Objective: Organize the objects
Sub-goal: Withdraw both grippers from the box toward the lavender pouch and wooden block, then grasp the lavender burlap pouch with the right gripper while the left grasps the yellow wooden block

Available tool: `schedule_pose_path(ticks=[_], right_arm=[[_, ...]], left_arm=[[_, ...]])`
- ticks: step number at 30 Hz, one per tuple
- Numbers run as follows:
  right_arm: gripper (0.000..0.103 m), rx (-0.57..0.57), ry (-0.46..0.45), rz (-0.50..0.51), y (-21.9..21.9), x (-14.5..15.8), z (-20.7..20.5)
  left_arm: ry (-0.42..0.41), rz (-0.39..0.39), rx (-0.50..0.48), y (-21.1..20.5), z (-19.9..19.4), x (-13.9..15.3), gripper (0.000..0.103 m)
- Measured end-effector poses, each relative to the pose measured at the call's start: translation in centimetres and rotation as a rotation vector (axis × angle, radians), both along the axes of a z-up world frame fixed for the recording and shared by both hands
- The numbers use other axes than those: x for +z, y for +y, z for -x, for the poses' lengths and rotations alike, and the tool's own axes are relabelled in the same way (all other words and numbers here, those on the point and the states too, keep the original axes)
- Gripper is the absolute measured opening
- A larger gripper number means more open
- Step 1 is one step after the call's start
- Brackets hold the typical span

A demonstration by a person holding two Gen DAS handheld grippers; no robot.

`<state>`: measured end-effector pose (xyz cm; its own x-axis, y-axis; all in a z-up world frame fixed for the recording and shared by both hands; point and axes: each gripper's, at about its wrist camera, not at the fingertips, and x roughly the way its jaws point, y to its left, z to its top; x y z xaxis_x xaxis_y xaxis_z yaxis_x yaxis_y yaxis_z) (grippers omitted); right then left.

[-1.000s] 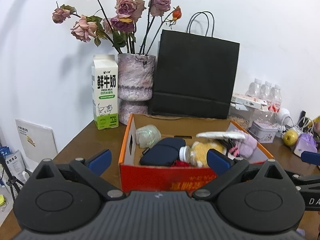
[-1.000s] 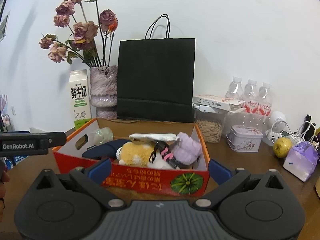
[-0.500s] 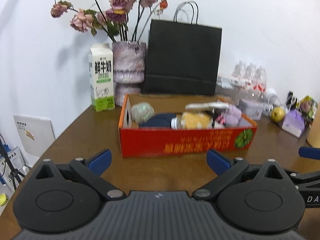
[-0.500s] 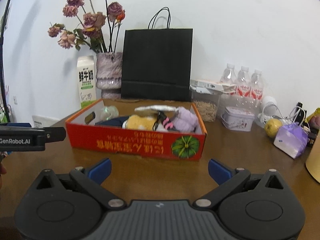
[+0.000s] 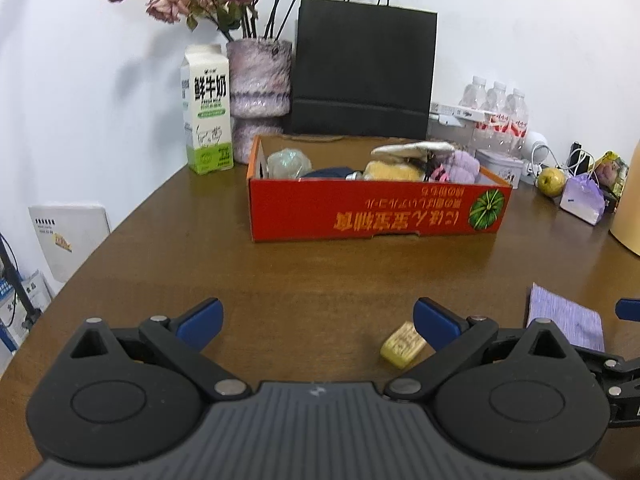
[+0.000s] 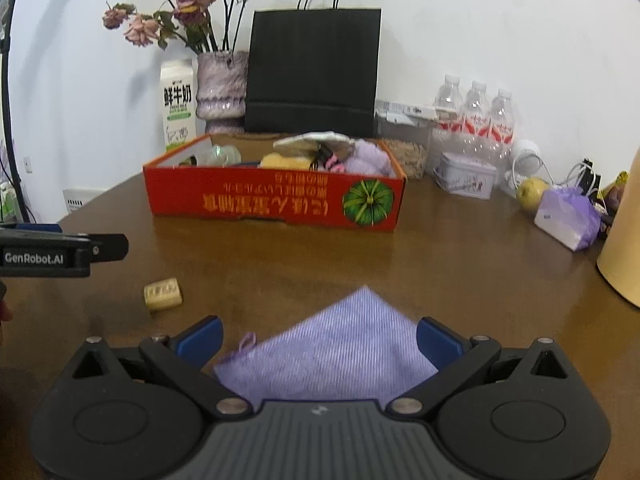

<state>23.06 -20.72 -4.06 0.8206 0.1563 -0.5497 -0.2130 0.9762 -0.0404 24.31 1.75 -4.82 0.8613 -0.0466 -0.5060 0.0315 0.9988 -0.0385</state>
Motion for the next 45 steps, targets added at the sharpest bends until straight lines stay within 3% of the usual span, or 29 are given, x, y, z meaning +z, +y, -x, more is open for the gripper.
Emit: schedule_pose_path(ticks=[6,12,14,17,22,35,41,43,45], right_arm=[[0.103,-0.030,0.043,-0.003,-0.3,-0.8,0.4],[0.103,-0.093,0.113,-0.041,-0.1,-1.2,-1.9],[0.103,-0.120,0.167,-0.011,0.3,-1.9,-3.2],[0.103,-0.132,0.173,-0.047,0.1,-2.4,-3.7],[0.103,-0.094,0.129,-0.050,-0.2,-3.0,-3.6],[0.103,0.081,0.127,-0.044,-1.5,-2.8,-5.3],[0.083,0.128,0.102,-0.051,-1.5,-2.7,-4.8],[0.065,0.126,0.090,-0.059,-1.5,-2.5,-4.8],[0.038,0.117,0.079,-0.068,-1.6,-2.4,-4.7]], left_arm=[[0.027,0.019,0.005,0.7,0.2,-0.8,0.103],[0.030,0.024,-0.004,0.7,0.4,-0.9,0.103],[0.031,0.024,-0.005,0.8,0.5,-0.9,0.103],[0.034,0.027,-0.008,0.7,0.5,-1.0,0.103],[0.028,0.028,-0.015,0.6,0.7,-0.9,0.103],[0.051,0.024,0.019,0.8,0.4,-1.4,0.103],[0.047,0.021,0.023,0.7,0.3,-1.6,0.103],[0.053,0.017,0.023,0.5,0.2,-1.7,0.103],[0.060,0.008,0.021,0.3,0.0,-1.8,0.103]])
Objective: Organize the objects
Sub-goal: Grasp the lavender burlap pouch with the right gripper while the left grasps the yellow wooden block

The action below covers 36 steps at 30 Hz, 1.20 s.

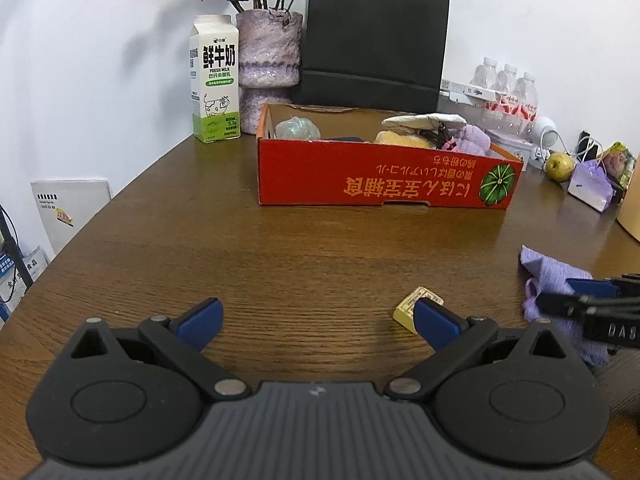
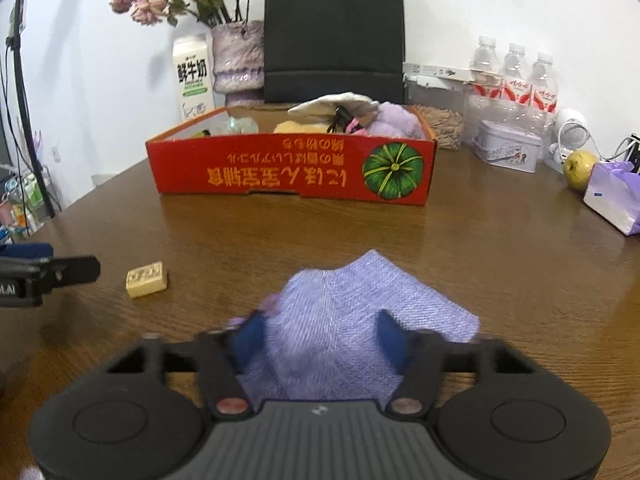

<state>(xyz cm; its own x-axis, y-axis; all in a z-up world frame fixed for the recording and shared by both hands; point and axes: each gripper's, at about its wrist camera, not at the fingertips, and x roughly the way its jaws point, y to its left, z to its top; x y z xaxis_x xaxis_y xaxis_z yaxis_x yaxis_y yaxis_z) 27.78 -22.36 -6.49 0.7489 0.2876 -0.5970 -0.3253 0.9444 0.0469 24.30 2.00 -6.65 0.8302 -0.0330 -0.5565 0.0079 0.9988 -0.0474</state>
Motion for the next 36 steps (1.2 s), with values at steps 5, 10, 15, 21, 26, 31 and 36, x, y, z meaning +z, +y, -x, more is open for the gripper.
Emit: schedule_pose_path(ticks=[5,10,15,21,26,31,36], right_arm=[[0.010,-0.004,0.008,-0.057,-1.0,0.1,-0.4],[0.007,-0.014,-0.003,-0.062,-1.0,0.2,-0.4],[0.007,-0.006,-0.014,-0.040,-0.7,0.3,-0.2],[0.007,0.003,-0.018,-0.022,-0.3,0.2,-0.1],[0.007,0.003,-0.017,-0.020,-0.4,0.2,-0.2],[0.007,-0.004,-0.033,0.005,-0.1,0.3,0.0],[0.007,-0.015,-0.075,0.020,0.0,0.5,0.6]], left_arm=[[0.039,-0.018,-0.014,-1.1,-0.8,-0.5,0.103],[0.081,-0.047,-0.023,-2.9,-1.9,-1.2,0.103],[0.102,-0.065,0.021,-3.9,-3.4,-1.4,0.102],[0.051,-0.068,-0.064,-6.1,-3.6,-0.9,0.021],[0.039,-0.070,-0.107,-6.6,-2.8,-0.9,0.022],[0.040,-0.060,-0.090,-6.1,-2.7,-0.8,0.022],[0.022,-0.051,-0.080,-5.6,-2.2,-0.6,0.022]])
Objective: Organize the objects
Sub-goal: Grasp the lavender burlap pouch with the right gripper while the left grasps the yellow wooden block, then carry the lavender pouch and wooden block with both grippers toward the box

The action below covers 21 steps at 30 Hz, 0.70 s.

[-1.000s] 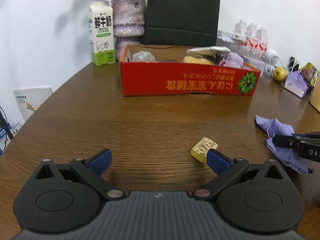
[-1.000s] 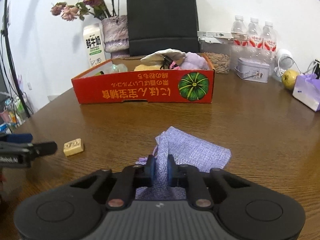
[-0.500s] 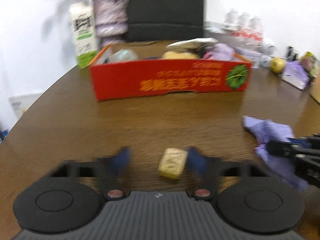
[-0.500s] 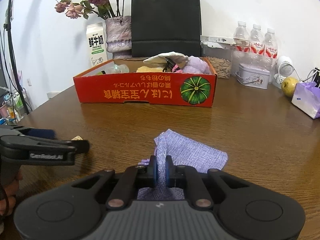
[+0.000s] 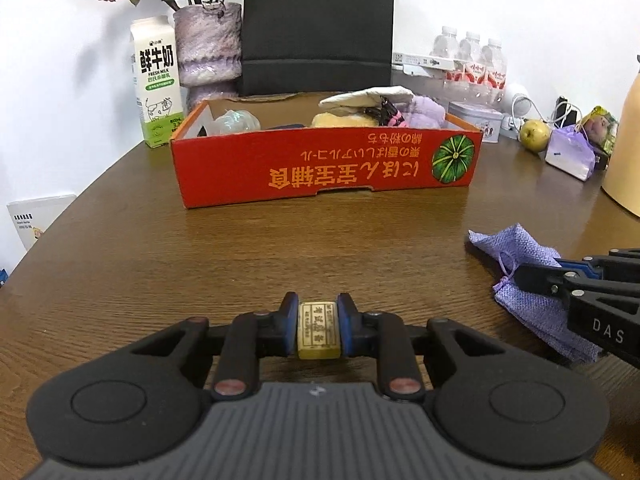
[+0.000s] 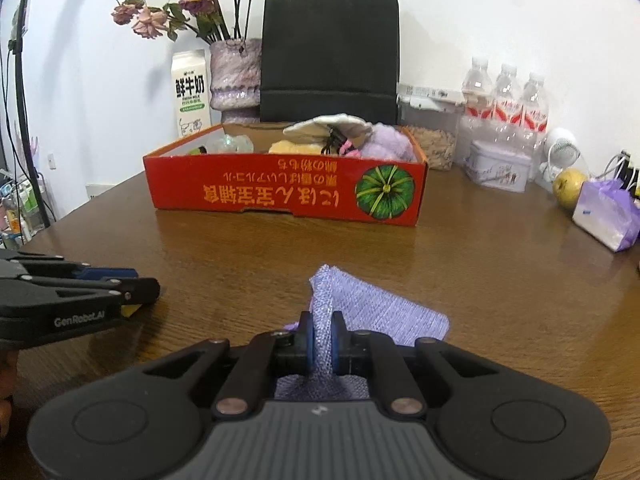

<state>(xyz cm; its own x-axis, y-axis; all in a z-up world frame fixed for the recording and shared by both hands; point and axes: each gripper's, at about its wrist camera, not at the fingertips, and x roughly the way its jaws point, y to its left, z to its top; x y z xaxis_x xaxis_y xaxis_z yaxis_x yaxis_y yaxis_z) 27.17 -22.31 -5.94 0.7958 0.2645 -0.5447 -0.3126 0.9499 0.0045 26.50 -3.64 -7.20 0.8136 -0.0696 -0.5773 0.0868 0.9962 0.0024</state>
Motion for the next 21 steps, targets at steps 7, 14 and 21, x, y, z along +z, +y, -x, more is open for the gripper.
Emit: schedule_pose_path(ticks=[7,14,21], right_arm=[[0.007,-0.014,-0.078,0.022,0.2,0.6,1.1],[0.007,-0.030,-0.141,0.038,0.7,0.9,2.0],[0.007,-0.032,-0.164,0.037,1.2,1.1,2.5]], left_arm=[[-0.033,0.005,0.027,0.4,0.9,0.4,0.022],[-0.050,0.011,0.055,0.5,1.6,0.6,0.022],[-0.071,0.024,0.068,0.4,2.2,0.9,0.022]])
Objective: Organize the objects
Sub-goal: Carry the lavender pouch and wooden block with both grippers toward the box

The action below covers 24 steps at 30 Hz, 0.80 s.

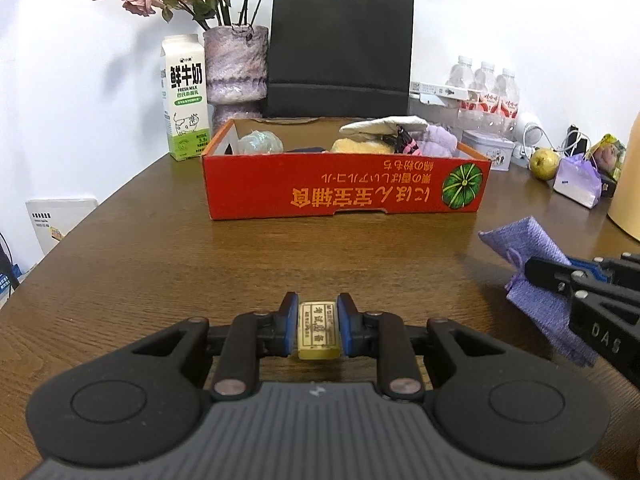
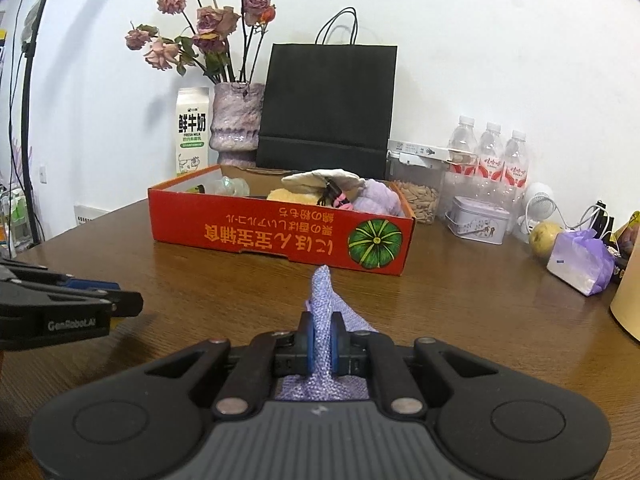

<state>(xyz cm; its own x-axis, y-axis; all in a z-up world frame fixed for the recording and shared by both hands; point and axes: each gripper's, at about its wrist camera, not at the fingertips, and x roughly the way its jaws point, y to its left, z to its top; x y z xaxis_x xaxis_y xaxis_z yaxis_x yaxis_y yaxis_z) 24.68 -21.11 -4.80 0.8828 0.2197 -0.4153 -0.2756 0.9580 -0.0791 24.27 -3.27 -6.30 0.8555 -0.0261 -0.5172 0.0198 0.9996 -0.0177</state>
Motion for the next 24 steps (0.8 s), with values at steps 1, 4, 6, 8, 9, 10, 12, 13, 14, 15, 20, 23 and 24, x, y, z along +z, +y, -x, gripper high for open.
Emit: schedule_pose_path(ticks=[1,4,6,8,9,10,12,13,14,15,20,23,24], right_arm=[[0.007,0.002,-0.002,-0.001,0.1,0.0,0.1],[0.007,0.009,-0.013,-0.006,0.5,0.2,0.4],[0.007,0.011,-0.020,-0.012,0.7,0.4,0.5],[0.007,0.012,-0.026,-0.019,0.9,0.6,0.6],[0.007,0.013,-0.029,-0.022,0.9,0.8,0.5],[0.007,0.013,-0.033,-0.025,1.0,1.0,0.5],[0.007,0.015,-0.039,-0.033,1.1,1.3,0.3],[0.007,0.016,-0.043,-0.035,1.2,1.6,0.2],[0.007,0.016,-0.048,-0.037,1.4,1.8,0.1],[0.007,0.017,-0.053,-0.041,1.4,2.0,0.0],[0.007,0.021,-0.086,-0.051,1.9,3.5,-0.8],[0.007,0.022,-0.107,-0.057,2.3,4.4,-1.4],[0.007,0.022,-0.112,-0.061,2.4,4.6,-1.7]], left_arm=[[-0.004,0.003,0.002,0.0,0.1,0.1,0.022],[-0.019,0.012,0.008,0.1,0.2,0.5,0.022],[-0.026,0.021,0.013,0.2,0.2,0.9,0.022],[-0.034,0.028,0.017,0.4,0.1,1.3,0.022],[-0.038,0.030,0.019,0.4,0.0,1.6,0.022],[-0.043,0.031,0.020,0.4,-0.1,1.8,0.022],[-0.055,0.033,0.020,0.4,-0.3,2.4,0.022],[-0.063,0.033,0.020,0.4,-0.4,2.7,0.022],[-0.070,0.033,0.020,0.4,-0.5,3.0,0.022],[-0.077,0.034,0.020,0.4,-0.6,3.3,0.022],[-0.116,0.039,0.025,0.5,-1.7,5.1,0.022],[-0.138,0.041,0.027,0.4,-2.5,6.0,0.022],[-0.145,0.041,0.027,0.4,-2.7,6.3,0.022]])
